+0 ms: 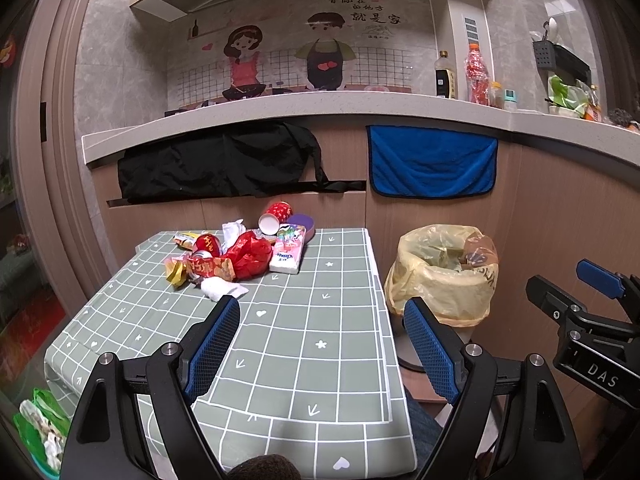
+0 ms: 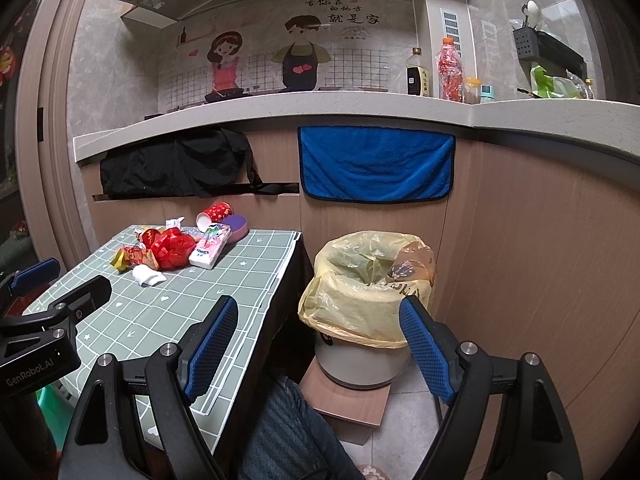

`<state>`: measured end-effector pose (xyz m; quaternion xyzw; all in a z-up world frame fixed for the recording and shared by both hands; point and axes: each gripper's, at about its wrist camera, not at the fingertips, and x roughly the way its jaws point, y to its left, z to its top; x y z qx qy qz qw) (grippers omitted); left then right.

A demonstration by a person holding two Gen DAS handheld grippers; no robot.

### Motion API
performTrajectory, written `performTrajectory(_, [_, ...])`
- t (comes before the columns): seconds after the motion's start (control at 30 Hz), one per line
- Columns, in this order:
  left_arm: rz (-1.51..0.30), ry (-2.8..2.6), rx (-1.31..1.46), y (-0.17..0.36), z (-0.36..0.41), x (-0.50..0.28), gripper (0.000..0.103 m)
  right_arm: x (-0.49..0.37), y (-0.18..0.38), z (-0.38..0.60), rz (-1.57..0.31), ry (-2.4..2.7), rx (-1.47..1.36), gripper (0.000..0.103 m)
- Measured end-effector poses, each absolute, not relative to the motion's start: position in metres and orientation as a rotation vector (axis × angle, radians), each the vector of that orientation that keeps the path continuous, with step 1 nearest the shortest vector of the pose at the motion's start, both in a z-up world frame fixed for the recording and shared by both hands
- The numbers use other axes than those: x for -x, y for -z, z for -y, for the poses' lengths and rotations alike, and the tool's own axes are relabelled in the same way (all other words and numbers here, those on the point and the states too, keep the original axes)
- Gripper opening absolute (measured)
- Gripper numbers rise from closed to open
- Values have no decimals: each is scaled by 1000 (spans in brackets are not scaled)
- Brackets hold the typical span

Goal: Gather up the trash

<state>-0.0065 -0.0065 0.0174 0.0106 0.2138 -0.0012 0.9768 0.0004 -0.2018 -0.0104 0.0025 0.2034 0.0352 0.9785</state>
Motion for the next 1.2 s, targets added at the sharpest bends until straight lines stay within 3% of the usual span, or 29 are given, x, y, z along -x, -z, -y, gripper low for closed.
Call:
performTrajectory(0.77, [-458,-12,9,-11,-11,-22,84,-26,9,197,-406,-93,18,80])
performTrajectory(1.2, [-493,-77,219,16,-126,-119,84,-141,17,148,-468,-182,51,80])
